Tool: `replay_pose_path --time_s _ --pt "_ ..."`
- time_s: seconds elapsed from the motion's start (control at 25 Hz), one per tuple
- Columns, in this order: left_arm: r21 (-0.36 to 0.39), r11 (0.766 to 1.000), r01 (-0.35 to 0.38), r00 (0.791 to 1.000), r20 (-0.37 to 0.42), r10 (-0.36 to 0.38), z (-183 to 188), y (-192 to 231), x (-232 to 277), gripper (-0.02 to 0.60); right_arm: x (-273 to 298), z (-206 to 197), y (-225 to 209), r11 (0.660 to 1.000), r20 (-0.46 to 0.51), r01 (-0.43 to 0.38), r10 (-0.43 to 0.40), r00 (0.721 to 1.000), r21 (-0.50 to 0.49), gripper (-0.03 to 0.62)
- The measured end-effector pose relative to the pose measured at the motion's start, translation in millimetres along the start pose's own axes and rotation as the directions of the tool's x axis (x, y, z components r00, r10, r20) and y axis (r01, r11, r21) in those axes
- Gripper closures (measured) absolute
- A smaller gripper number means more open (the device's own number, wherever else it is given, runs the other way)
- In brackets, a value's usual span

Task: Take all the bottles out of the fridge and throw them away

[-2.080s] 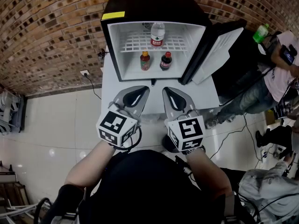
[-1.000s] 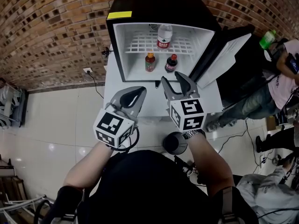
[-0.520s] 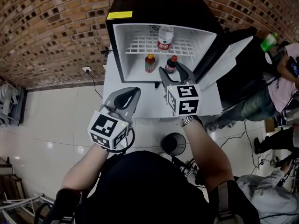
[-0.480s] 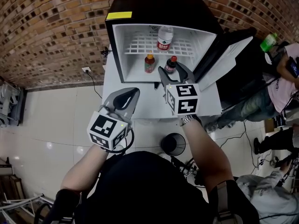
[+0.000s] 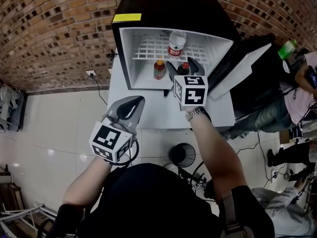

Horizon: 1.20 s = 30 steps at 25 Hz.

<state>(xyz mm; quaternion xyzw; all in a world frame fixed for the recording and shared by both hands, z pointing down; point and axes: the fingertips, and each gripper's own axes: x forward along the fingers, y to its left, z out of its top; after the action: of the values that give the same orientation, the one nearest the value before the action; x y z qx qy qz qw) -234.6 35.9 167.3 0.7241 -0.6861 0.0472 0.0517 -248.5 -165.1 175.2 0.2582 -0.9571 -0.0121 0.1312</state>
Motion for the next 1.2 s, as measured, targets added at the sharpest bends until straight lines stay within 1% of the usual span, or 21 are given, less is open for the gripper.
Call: replay_pose_path --time_s 0.28,0.68,0.96,1.12,1.16,1.2 --pt "0.006 1.0 -0.009 1.0 -0.011 0.009 -2 7 3 0.578 33 -2 -14 1.0 -0.035 0.02 -0.02 0.999 0.011 0.229" --pt "-0.01 0.999 -0.045 0.998 -0.033 0.044 -10 20 -8 0.578 73 -2 -27 0.998 -0.06 0.059 -0.058 0.997 0.02 0.229" --pt "-0.012 0.997 -0.07 0.997 -0.041 0.07 -12 24 -18 0.578 89 1 -33 0.996 -0.075 0.081 -0.078 0.994 0.036 0.229" --pt "0.012 0.998 -0.065 0.997 -0.048 0.065 -17 26 -21 0.578 97 1 -34 0.996 -0.075 0.082 -0.078 0.994 0.045 0.23" --pt "0.013 0.998 -0.067 0.997 -0.049 0.067 -18 27 -21 0.578 98 1 -35 0.995 -0.074 0.086 -0.082 0.994 0.05 0.231" --pt "0.012 0.997 -0.07 0.996 -0.051 0.07 -18 28 -22 0.578 98 1 -36 0.994 -0.074 0.094 -0.09 0.993 0.056 0.256"
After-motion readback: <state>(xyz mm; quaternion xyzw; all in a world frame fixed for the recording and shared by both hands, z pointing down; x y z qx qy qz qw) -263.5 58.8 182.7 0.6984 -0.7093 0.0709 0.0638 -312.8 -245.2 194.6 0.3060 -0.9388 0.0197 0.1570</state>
